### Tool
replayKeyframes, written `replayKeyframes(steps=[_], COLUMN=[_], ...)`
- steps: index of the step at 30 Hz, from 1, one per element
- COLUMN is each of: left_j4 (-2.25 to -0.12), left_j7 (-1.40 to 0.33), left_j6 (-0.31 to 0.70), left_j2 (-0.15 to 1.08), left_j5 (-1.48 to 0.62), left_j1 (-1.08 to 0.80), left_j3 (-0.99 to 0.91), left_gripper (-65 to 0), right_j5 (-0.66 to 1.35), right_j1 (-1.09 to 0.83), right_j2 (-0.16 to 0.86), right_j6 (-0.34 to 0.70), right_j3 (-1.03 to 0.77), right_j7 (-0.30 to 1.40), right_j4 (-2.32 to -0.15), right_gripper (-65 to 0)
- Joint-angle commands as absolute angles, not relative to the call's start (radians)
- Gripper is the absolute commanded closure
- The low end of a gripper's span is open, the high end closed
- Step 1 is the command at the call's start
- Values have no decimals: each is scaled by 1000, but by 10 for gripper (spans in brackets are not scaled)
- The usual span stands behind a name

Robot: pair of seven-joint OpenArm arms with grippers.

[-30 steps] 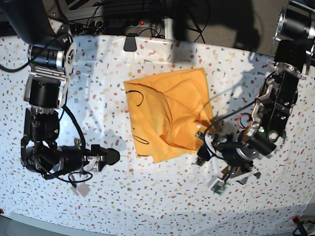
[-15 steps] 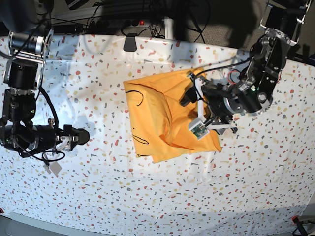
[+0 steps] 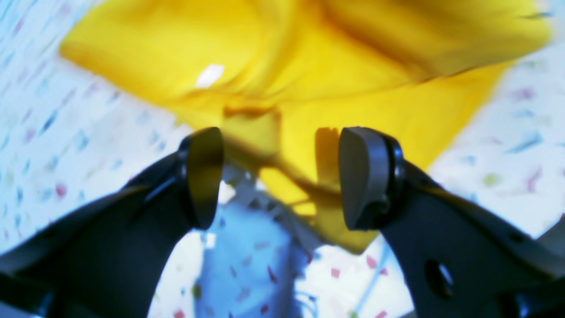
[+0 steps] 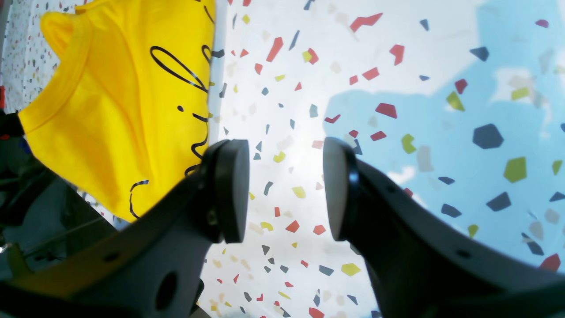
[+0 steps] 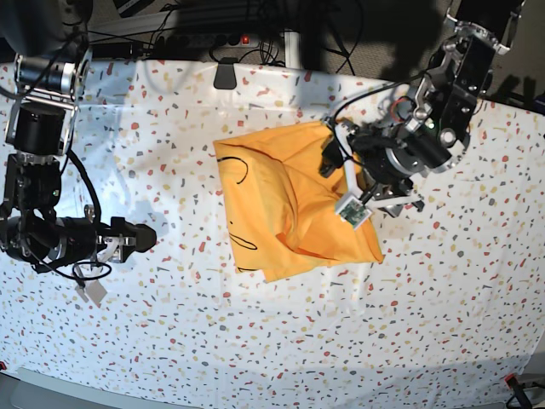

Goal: Fold the T-shirt properly
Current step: 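Move the left gripper over the folded bundle and lift it away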

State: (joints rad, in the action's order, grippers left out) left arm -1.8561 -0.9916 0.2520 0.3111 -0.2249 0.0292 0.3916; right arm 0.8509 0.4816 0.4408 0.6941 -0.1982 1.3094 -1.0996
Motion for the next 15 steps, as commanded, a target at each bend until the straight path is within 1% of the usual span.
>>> replayKeyframes(steps=[1, 3, 6, 10, 13, 15], left_j4=[-1874, -1874, -1874, -1874, -1873, -1873], left_j7=[-975, -973, -962, -906, -891, -889], left_j6=[250, 251, 268, 277, 273, 232], left_j2=[311, 302, 257, 198, 179, 181], left_j5=[-239, -270, -253, -149, -63, -25], left_j1=[30, 4, -35, -68, -66, -66], left_j3=[388, 388, 388, 388, 388, 388], left_gripper=[-399, -399, -399, -399, -399, -399], right_j5=[875, 875, 875, 875, 875, 875], right_j1=[513, 513, 513, 513, 513, 513], right_j2=[457, 457, 457, 457, 457, 457], right_j6=[698, 698, 698, 698, 698, 698], right_j3=[-204, -205, -204, -205, -204, -204], right_j7=[1297, 1296, 1293, 1293, 1293, 1293], right_j4=[-1117, -1117, -1117, -1117, -1117, -1117], right_gripper=[-258, -258, -258, -258, -258, -258])
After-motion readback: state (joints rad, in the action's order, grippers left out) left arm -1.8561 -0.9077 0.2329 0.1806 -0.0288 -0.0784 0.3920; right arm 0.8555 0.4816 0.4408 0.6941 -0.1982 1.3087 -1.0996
